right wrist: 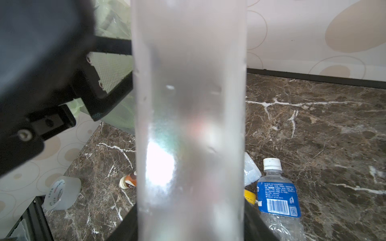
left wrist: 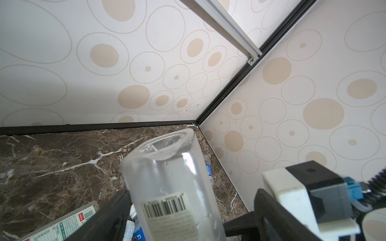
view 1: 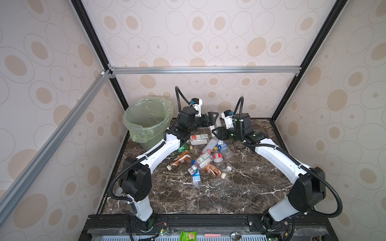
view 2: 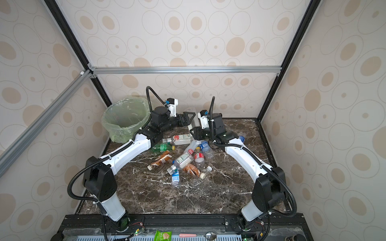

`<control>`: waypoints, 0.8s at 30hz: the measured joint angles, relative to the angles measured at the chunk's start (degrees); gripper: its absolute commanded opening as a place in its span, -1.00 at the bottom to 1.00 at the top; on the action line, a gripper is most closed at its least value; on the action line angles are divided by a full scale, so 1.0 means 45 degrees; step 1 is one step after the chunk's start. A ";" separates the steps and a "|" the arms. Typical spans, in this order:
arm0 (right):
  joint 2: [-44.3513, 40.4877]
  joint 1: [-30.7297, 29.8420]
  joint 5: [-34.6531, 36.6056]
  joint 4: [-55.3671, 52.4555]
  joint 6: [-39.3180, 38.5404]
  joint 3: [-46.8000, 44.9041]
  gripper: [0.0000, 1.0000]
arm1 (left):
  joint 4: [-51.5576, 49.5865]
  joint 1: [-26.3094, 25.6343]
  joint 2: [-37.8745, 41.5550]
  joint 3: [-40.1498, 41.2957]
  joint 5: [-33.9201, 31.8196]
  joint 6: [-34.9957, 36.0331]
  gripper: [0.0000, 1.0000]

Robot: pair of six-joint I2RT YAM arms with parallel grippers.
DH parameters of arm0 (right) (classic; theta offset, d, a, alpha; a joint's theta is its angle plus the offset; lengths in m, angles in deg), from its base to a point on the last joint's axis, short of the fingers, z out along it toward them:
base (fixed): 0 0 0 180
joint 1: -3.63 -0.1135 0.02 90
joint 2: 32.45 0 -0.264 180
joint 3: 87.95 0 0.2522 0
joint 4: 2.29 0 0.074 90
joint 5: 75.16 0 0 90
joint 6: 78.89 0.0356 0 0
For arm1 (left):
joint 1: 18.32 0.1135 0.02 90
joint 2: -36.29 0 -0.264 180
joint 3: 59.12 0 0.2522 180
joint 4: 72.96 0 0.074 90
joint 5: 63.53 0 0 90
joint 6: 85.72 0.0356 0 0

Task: Throw the plastic bottles in the bin
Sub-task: Throw the plastic bottle into the trash bin.

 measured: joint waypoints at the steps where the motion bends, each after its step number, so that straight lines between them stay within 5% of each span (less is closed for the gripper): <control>1: -0.0049 -0.0029 0.0053 0.0053 0.0005 -0.0073 -0.01 | -0.0010 0.0000 -0.0019 -0.0019 -0.0053 -0.0034 0.78; 13: -0.0486 -0.0277 0.0432 0.0665 0.0058 -0.0602 -0.01 | -0.0019 -0.0005 -0.0364 -0.0107 -0.0126 -0.0369 0.69; 24: -0.0505 -0.0321 0.0622 0.0840 0.0151 -0.0680 0.02 | -0.0029 -0.0015 -0.0384 -0.0126 -0.0175 -0.0559 0.06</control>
